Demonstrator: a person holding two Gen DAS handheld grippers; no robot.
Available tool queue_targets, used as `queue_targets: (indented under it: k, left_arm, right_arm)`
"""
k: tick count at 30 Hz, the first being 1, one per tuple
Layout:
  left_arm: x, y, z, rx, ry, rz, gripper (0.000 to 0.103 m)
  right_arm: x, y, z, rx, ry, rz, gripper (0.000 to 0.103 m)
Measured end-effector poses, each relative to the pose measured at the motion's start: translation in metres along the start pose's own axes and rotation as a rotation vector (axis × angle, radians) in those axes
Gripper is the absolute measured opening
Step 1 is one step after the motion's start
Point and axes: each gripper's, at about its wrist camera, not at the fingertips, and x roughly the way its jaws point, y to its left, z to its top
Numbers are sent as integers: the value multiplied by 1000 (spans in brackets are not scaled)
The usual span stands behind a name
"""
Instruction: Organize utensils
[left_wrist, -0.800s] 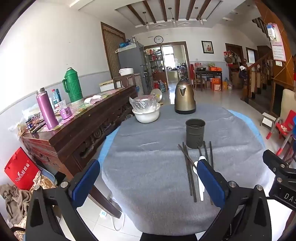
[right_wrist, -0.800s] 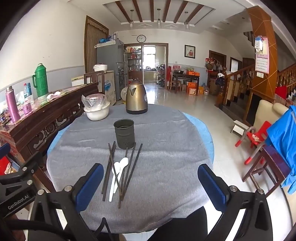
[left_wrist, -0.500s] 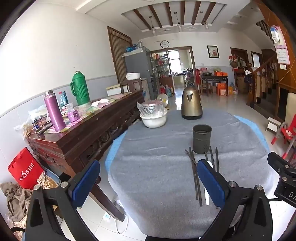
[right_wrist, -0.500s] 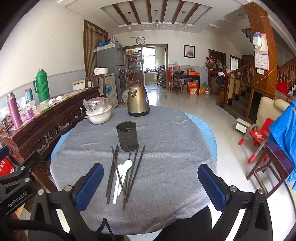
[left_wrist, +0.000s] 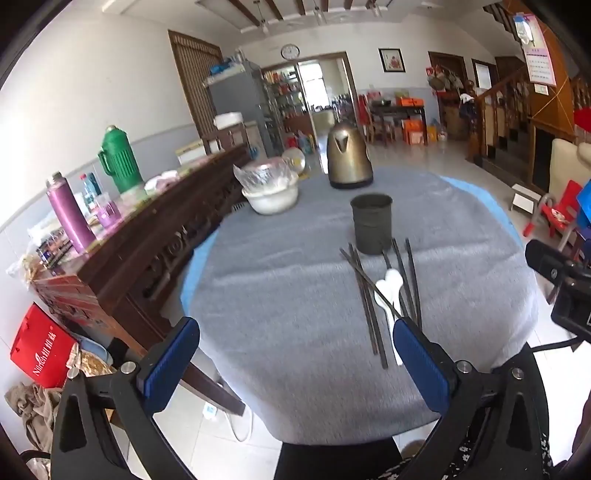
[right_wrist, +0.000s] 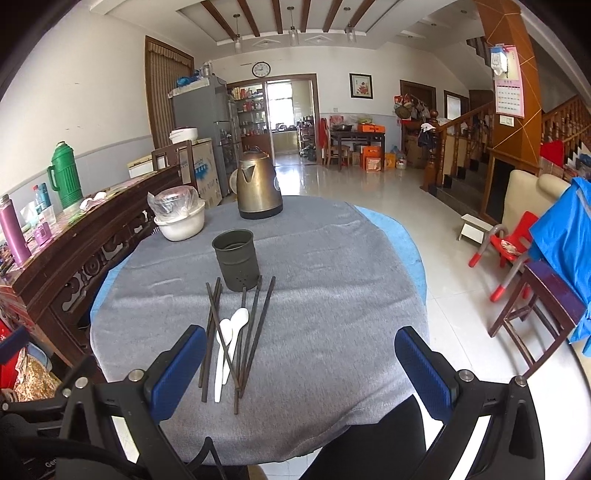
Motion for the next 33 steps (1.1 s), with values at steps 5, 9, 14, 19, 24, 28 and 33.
queue_targets:
  k: [5,9,14,19,24,28,33]
  left_arm:
    - [16,0,-5,-22,67,-36,103]
    - [22,2,-9,-39,93,-53,103]
    - [22,4,-10,-43,94,-58,103]
    - [22,7,-10,-49,104,-69,103]
    - [24,7,-10,-50,109,-74,103]
    - [25,7,-11,-50,110,-73,103]
    - [25,8,-11,-50,110,-73,103]
  right_arm:
    - [6,2,-4,9,54,-6,102]
    - [11,2,-7,21,59,2,102]
    - [11,7,-7,8,57,-3,103]
    - [12,11,-7,3,52,2,103]
    - [14,12,-7,2,51,2,102]
    - [16,12,-7,3,55,4,102]
    - [17,15,-6,0,54,5,102]
